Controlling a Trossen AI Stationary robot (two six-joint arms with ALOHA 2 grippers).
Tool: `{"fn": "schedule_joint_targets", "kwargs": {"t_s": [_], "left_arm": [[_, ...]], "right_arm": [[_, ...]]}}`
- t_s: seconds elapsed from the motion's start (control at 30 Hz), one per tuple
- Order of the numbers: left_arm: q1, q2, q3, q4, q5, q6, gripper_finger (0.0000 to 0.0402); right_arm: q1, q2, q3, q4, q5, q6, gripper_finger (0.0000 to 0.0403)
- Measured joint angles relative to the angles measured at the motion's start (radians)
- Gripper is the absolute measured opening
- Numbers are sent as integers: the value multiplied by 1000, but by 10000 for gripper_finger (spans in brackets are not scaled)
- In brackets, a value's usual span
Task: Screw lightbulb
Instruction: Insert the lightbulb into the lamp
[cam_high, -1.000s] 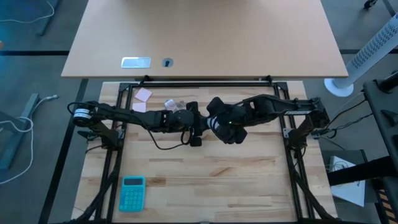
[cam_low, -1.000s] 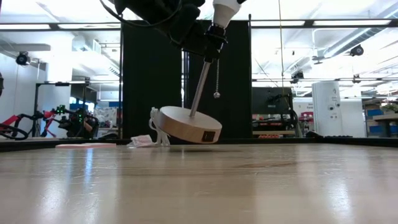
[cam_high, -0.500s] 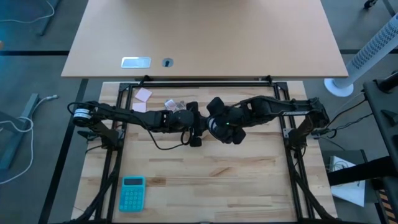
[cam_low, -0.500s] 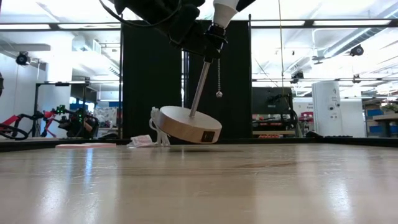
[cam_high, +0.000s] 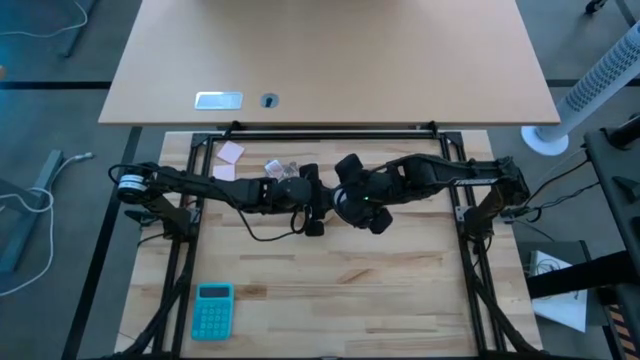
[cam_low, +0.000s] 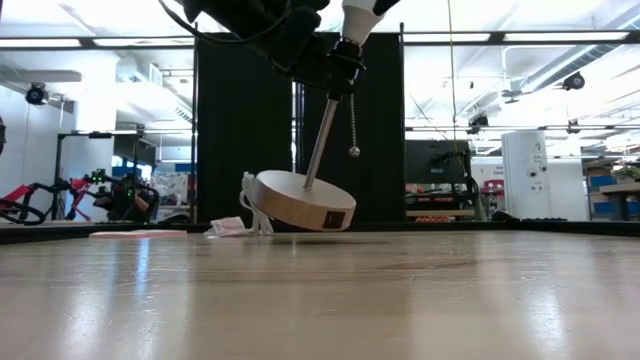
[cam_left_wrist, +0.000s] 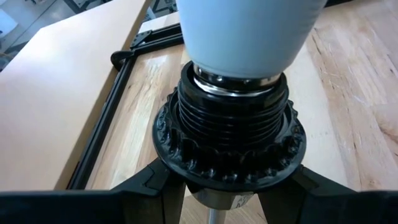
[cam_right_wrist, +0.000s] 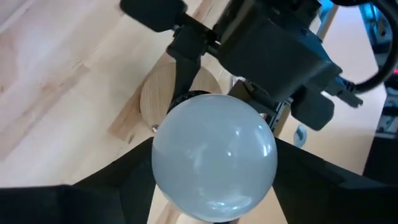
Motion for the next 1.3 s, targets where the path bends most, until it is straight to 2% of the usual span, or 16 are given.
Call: {"fn": "schedule_joint_targets", "kwargs": {"t_s": [0.23, 0.53, 1.3], "left_arm": [[-6, 0, 0, 0, -35, 18, 154], [-5, 0, 1, -10, -35, 6, 154], [0, 0, -1, -35, -88, -41, 154]], "right_arm": [[0, 0, 0, 2, 7, 180, 257], [0, 33, -1, 7, 34, 532, 265], [-26, 63, 30, -7, 65, 1201, 265]]}}
